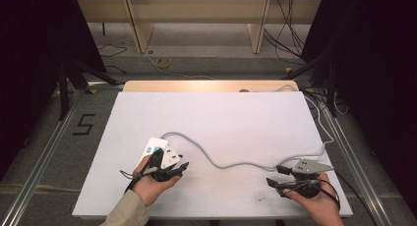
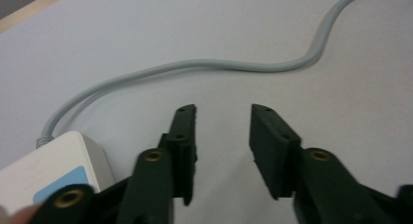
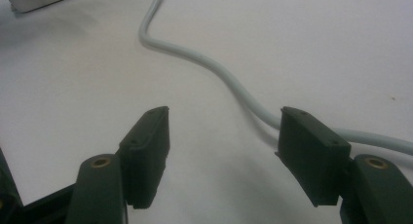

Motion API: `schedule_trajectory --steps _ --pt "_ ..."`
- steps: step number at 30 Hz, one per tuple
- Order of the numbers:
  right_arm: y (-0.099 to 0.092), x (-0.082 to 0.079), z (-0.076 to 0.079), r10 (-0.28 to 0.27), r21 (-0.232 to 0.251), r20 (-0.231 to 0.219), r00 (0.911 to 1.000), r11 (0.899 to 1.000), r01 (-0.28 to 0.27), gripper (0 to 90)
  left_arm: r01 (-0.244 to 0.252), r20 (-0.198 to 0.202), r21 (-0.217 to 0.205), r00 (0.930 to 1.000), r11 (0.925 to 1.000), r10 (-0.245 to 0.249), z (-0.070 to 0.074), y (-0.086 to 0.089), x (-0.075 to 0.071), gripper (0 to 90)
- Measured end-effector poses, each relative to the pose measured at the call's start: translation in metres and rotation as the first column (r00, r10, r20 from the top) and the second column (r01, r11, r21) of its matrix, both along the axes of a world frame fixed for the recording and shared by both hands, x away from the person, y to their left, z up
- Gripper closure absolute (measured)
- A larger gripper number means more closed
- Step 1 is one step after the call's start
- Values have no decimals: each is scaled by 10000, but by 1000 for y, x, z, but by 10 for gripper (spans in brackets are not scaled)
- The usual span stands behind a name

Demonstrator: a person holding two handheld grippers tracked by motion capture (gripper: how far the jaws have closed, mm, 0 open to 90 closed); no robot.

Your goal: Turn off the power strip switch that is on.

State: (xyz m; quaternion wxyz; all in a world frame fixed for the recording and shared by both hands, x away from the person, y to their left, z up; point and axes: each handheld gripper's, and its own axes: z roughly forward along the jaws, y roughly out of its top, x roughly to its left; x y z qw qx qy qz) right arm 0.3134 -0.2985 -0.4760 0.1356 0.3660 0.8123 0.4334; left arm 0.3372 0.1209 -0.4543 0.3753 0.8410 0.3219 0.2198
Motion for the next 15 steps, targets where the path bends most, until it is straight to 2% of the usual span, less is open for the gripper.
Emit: schedule_trajectory --steps 1,3,6,15 --pt "0 0 0 0 0 0 10000 10000 0 370 7 34 59 10000 10000 -7 1 1 0 701" --pt "0 0 0 17 -26 4 10000 10000 -17 370 -47 142 124 9999 9999 45 3 2 0 784" --pt "0 0 0 25 -15 10 10000 10000 -25 370 -243 137 -40 9996 9997 244 6 5 0 885" --pt "0 0 0 25 -33 8 10000 10000 -25 369 -519 -95 -193 9986 9985 517 10 6 -1 896"
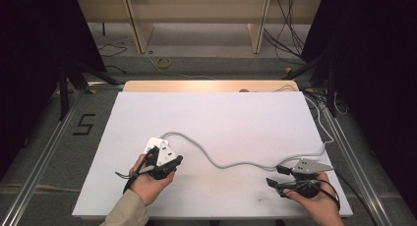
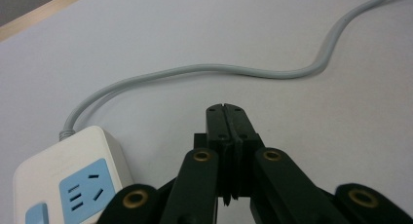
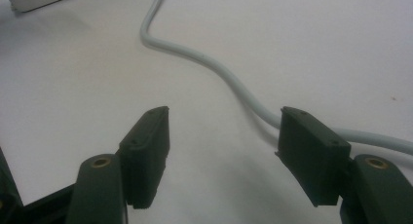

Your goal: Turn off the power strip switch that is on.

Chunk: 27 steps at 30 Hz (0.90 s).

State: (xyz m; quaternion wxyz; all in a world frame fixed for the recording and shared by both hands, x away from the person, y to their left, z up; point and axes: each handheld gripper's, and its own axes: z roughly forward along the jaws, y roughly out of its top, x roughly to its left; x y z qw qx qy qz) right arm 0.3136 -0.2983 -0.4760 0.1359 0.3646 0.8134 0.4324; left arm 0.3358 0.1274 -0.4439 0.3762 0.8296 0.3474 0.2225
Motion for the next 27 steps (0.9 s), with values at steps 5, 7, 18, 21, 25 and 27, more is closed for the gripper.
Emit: schedule_trajectory --steps 5,7,18,21,25,27 --pt "0 0 0 5 -29 10 10000 10000 -5 370 -178 1 -51 9998 9998 178 2 2 0 896" --pt "0 0 0 5 -34 13 10000 10000 -5 370 -223 -46 -48 9997 9997 223 2 3 0 896" --pt "0 0 0 4 -56 20 10000 10000 -3 370 -898 -184 78 9958 9959 900 4 11 1 896" --pt "0 0 0 14 -72 35 10000 10000 -14 370 -1054 -196 34 9942 9944 1055 5 14 0 896" --pt "0 0 0 14 -78 54 10000 10000 -13 370 -1189 -224 -7 9927 9929 1188 6 17 0 896" --pt "0 0 0 -7 -77 11 10000 10000 7 370 -1273 -202 -57 9917 9919 1271 5 18 0 896"
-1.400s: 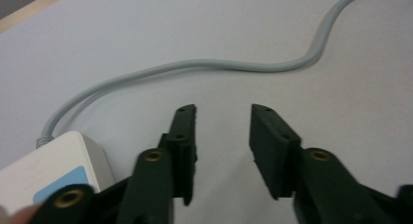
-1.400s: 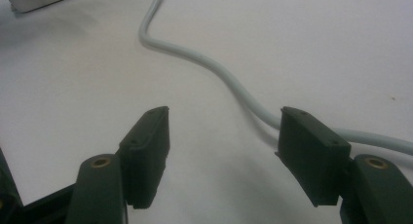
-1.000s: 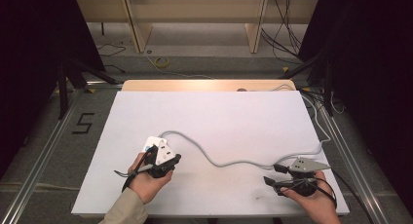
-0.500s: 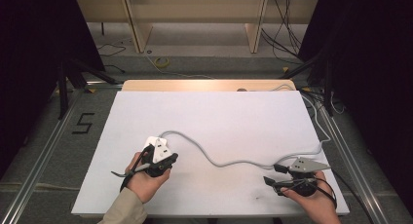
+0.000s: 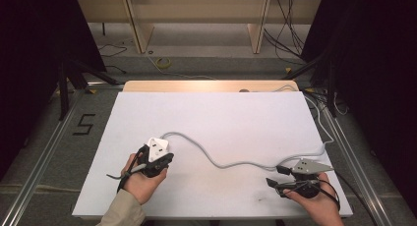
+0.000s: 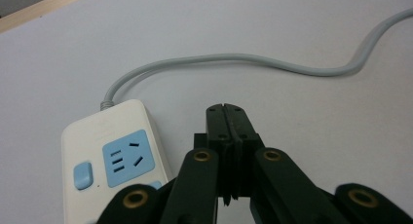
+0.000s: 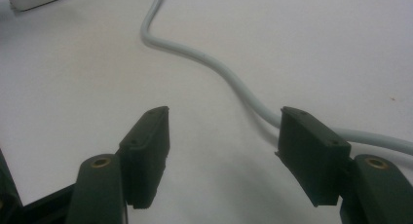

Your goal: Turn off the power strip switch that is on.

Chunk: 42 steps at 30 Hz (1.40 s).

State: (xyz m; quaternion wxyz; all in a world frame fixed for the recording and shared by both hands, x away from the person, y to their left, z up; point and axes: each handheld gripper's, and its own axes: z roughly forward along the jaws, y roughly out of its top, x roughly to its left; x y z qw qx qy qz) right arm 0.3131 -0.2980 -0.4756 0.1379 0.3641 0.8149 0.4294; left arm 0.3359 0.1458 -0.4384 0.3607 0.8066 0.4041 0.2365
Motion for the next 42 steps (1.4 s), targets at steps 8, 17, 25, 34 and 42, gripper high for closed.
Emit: schedule_trajectory --steps 8,17,25,34,42 --pt "0 0 0 30 1 32 10000 10000 -30 370 -250 -83 -16 9997 9997 250 -1 5 -1 896" --pt "0 0 0 23 10 17 10000 10000 -23 370 -519 -128 -89 9986 9986 518 0 10 -2 896" --pt "0 0 0 37 13 44 10000 10000 -37 370 -640 -162 -13 9978 9979 640 1 16 -2 896" --pt "1 0 0 41 10 52 10000 10000 -41 370 -856 -218 -72 9961 9963 854 1 22 -3 896" --pt "1 0 0 39 2 50 10000 10000 -39 370 -933 -263 -58 9953 9956 931 0 26 -3 896"
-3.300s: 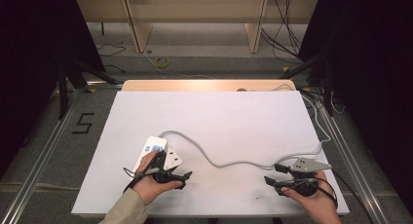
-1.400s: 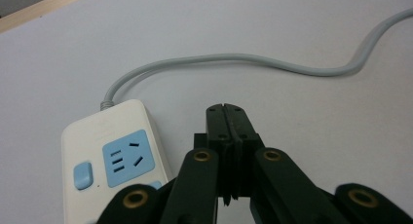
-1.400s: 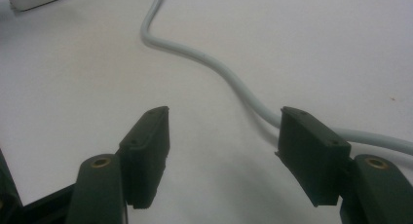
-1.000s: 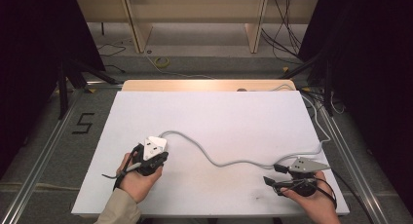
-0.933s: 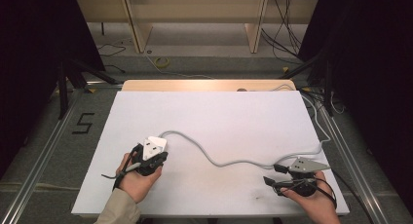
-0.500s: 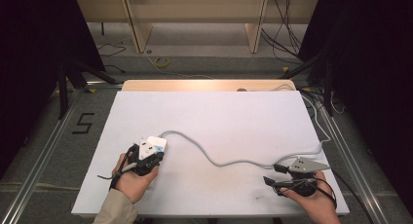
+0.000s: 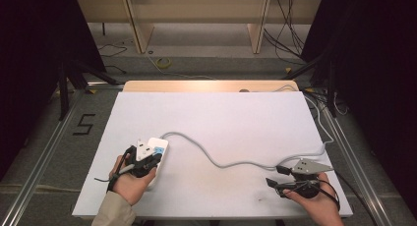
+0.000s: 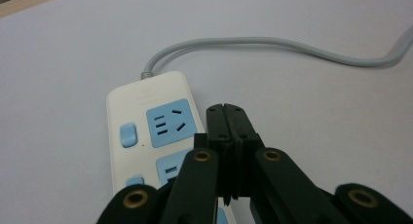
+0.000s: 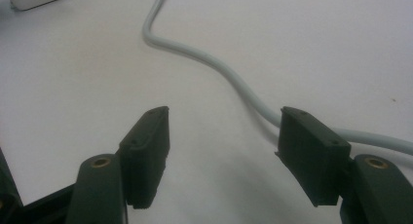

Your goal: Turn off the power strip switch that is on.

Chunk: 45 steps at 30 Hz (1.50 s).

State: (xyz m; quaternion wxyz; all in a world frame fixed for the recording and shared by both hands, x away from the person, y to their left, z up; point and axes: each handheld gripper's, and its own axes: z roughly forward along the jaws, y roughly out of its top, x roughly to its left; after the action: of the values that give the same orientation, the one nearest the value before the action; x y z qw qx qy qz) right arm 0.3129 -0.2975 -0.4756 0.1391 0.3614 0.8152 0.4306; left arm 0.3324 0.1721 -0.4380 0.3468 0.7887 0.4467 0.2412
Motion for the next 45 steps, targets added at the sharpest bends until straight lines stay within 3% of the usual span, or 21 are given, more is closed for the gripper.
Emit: schedule_trajectory --steps 45 --pt "0 0 0 11 -18 -22 10000 10000 -11 369 -875 -328 -48 9956 9962 873 -2 28 0 897"
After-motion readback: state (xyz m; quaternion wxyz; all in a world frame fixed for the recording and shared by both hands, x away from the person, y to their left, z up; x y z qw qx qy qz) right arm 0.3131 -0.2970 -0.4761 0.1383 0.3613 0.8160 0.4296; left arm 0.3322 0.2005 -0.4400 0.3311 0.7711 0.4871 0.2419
